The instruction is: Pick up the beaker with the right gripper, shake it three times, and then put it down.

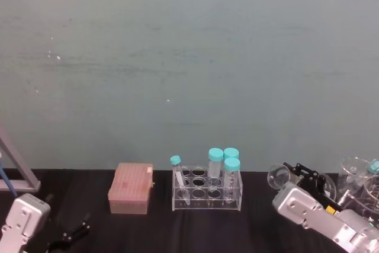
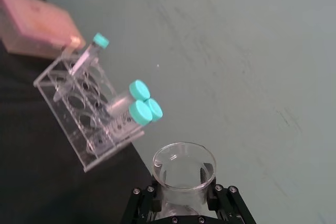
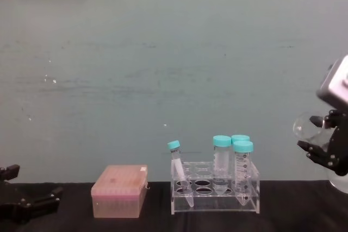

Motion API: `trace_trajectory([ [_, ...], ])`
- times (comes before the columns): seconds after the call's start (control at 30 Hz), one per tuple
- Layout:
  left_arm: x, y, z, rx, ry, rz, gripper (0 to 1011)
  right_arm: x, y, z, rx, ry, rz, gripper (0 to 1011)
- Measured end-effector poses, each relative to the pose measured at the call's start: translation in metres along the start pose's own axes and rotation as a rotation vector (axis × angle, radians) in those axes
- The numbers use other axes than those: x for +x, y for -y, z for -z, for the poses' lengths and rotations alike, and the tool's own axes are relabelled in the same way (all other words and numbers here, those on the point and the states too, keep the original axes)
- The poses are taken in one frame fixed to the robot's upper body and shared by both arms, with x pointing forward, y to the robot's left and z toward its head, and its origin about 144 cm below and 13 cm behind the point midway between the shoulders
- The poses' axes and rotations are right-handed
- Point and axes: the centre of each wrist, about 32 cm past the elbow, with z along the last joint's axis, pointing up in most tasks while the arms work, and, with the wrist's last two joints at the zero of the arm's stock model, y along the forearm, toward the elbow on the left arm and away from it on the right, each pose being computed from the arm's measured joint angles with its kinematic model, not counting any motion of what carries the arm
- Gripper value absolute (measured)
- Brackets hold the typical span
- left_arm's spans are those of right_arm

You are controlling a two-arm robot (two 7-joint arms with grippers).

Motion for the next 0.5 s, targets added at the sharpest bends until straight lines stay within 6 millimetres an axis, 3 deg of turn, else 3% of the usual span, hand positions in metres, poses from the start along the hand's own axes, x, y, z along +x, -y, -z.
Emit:
trace_trajectory([
  [0.2,0.0000,0.0000,0.0000,0.000,0.000,0.000,1000,-0.0008,-0.0012,0.0012,-0.016,0.038,-0.010,457],
  [0.3,0.0000,0.0000,0.0000,0.000,0.000,0.000,1000,0.0016,-0.0020,0.0010,-0.020,-0.029,-0.014,457],
  [0.5,0.0000,0.0000,0.0000,0.000,0.000,0.000,1000,0.0055,-0.0031,-0.0001,-0.001,-0.452,-0.041,457],
])
